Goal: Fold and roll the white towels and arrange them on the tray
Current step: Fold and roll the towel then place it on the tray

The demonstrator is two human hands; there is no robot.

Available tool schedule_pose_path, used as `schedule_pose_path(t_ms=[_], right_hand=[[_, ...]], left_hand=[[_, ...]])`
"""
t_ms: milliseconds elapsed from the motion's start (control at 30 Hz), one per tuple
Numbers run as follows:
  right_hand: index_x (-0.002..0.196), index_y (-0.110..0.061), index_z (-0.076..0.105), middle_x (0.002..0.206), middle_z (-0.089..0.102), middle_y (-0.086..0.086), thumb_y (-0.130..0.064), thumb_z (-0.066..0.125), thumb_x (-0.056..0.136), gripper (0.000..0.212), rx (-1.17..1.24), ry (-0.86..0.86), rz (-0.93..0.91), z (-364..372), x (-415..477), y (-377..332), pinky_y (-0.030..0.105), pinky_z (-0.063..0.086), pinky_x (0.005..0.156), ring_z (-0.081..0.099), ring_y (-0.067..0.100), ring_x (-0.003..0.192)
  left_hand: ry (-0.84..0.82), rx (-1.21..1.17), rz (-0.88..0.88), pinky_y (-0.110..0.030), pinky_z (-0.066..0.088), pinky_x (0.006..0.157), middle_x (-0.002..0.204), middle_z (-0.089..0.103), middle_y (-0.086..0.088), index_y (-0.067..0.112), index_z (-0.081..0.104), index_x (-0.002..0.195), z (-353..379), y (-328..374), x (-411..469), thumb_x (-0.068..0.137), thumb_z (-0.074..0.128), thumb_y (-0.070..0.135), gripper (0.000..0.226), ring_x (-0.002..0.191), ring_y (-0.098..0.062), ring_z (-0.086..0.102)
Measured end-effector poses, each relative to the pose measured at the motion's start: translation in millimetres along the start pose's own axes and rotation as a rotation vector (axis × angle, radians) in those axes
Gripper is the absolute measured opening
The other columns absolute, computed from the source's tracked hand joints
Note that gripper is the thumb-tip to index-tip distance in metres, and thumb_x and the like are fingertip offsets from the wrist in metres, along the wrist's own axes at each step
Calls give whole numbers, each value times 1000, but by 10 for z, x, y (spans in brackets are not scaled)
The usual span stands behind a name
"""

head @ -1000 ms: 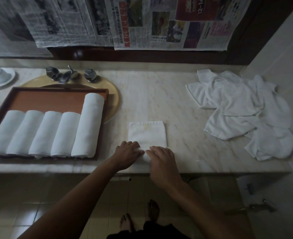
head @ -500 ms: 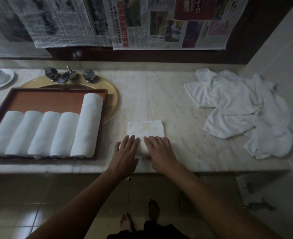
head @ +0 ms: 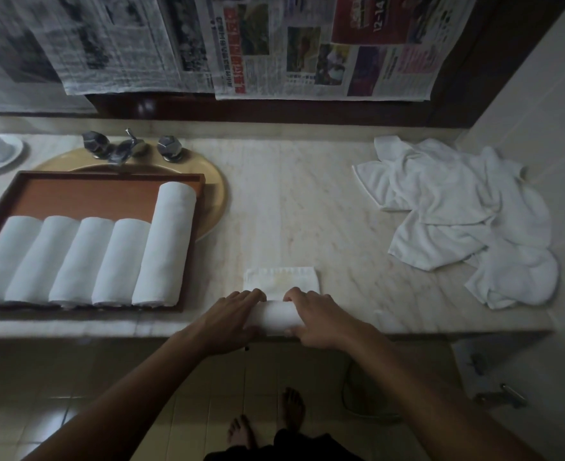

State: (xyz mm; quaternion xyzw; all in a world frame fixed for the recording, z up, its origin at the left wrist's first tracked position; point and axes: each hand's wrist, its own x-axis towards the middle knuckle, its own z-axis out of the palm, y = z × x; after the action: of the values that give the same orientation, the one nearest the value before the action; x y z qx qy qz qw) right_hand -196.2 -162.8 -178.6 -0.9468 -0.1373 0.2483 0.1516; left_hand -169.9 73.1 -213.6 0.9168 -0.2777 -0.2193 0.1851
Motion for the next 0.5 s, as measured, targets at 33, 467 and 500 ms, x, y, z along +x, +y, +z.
schedule_pose_path(t_ms=[33, 467, 500], right_hand=[[142, -24, 40, 138, 52, 5, -39, 66, 95, 56, -14, 38, -7, 34, -2, 8, 39, 38, 99, 49, 26, 125], [157, -17, 34, 159, 40, 14, -17, 76, 79, 89, -218, 383, 23, 574, -71, -150, 64, 27, 119, 36, 38, 147], [157, -18, 34, 158, 41, 13, -20, 74, 83, 84, -227, 397, 17, 578, -53, -131, 63, 28, 119, 37, 37, 146]], left_hand=[[-10, -16, 4, -34, 47, 88, 128, 59, 3, 31, 43, 134, -11, -24, 27, 91, 64, 55, 54, 105, -16, 54], [-49, 30, -81, -40, 37, 96, 134, 56, 6, 33, 53, 141, -271, -60, 315, 81, 50, 74, 73, 118, -18, 45], [-45, 30, -91, -42, 33, 100, 140, 54, 7, 35, 48, 145, -242, -79, 291, 82, 47, 75, 75, 125, -18, 43]])
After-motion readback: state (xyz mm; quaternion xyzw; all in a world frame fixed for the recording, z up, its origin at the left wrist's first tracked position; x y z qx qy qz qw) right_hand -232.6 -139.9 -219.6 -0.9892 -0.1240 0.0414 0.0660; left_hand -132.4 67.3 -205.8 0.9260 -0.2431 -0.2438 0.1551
